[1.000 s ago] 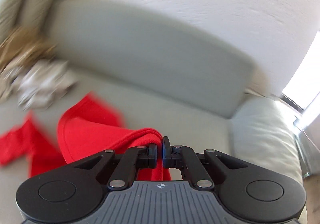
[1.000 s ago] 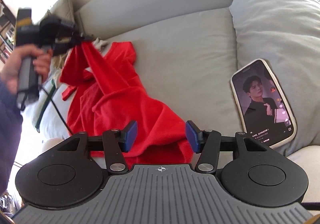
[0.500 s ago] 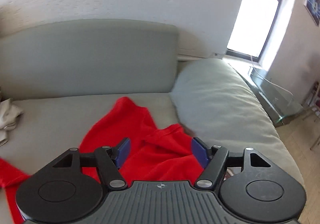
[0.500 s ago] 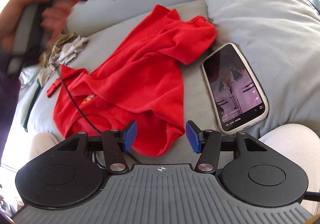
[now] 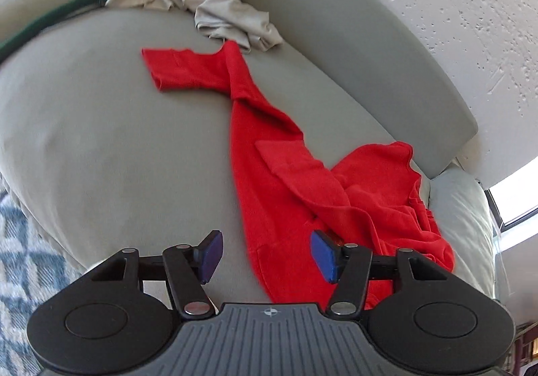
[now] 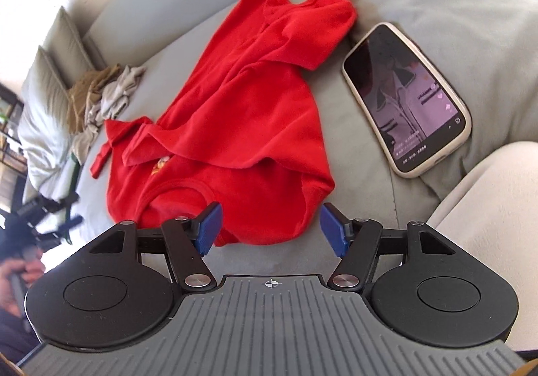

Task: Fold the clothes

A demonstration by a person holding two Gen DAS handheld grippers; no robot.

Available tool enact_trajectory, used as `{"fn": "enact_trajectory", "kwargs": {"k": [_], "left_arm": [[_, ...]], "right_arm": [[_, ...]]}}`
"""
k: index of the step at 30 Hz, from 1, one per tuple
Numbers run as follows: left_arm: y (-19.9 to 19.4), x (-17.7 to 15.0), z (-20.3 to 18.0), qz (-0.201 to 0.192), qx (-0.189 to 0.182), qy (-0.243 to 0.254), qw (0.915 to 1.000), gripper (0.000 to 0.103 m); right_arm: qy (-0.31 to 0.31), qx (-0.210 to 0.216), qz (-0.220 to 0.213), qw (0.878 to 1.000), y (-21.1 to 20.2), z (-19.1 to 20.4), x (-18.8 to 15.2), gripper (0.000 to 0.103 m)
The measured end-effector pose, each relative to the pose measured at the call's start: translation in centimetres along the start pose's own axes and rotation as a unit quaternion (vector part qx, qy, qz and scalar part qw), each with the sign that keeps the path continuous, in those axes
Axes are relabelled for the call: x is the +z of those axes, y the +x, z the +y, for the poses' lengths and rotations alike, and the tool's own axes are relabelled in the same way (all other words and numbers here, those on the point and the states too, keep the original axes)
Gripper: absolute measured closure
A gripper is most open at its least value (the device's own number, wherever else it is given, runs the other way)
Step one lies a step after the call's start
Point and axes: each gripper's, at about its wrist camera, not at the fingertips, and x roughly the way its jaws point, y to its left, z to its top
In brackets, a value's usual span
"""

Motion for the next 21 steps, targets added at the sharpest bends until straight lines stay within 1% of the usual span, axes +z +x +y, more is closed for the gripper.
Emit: {"fn": "enact_trajectory", "kwargs": {"k": [2, 7, 9, 11, 13, 14, 15, 17, 19, 21], "left_arm": [[1.5, -0.1, 0.3, 0.019, -0.018, -0.020, 0.9994, 0.050], [3.6, -0.8, 0.1, 0.067, -0.025, -0.047, 0.9963, 0.050], [3.7, -1.3, 0.2, 0.073, -0.016, -0.053, 0.9958, 0.049], [3.6, -1.8, 0.4, 0.083, -0.010, -0.078, 0.9935, 0.048], [3.7, -2.4, 0.9, 0.088, -0.021, -0.106, 0.9902, 0.045], [3.9, -2.8, 1.2, 0.088, -0.028, -0.118, 0.9887, 0.045], [4.1, -3.1, 1.5, 0.088, -0.035, -0.131, 0.9869, 0.047], [4.2, -3.8, 2.3, 0.080, -0.061, -0.165, 0.9811, 0.047], [4.6, -4.6, 3.1, 0.084, -0.107, -0.204, 0.9694, 0.047], [5.1, -5.4, 3.8, 0.088, -0.145, -0.229, 0.9585, 0.048]], "right_arm": [[0.003, -0.001, -0.006, 1.000, -0.5, 0.1, -0.1, 0.037], [0.002, 0.000, -0.020, 1.000, -1.4, 0.1, -0.3, 0.037], [0.005, 0.001, -0.020, 1.000, -1.4, 0.0, -0.4, 0.037], [0.009, 0.002, -0.017, 1.000, -1.4, -0.2, -0.4, 0.037], [0.011, 0.001, -0.015, 1.000, -1.2, -0.3, -0.5, 0.037], [0.012, 0.001, -0.014, 1.000, -1.1, -0.4, -0.5, 0.037], [0.013, 0.002, -0.013, 1.000, -1.0, -0.5, -0.5, 0.037], [0.014, 0.004, -0.009, 1.000, -0.6, -0.4, -0.4, 0.037], [0.011, 0.009, -0.009, 1.000, -0.4, -0.2, -0.4, 0.037], [0.008, 0.013, -0.009, 1.000, -0.3, 0.0, -0.4, 0.037]]}}
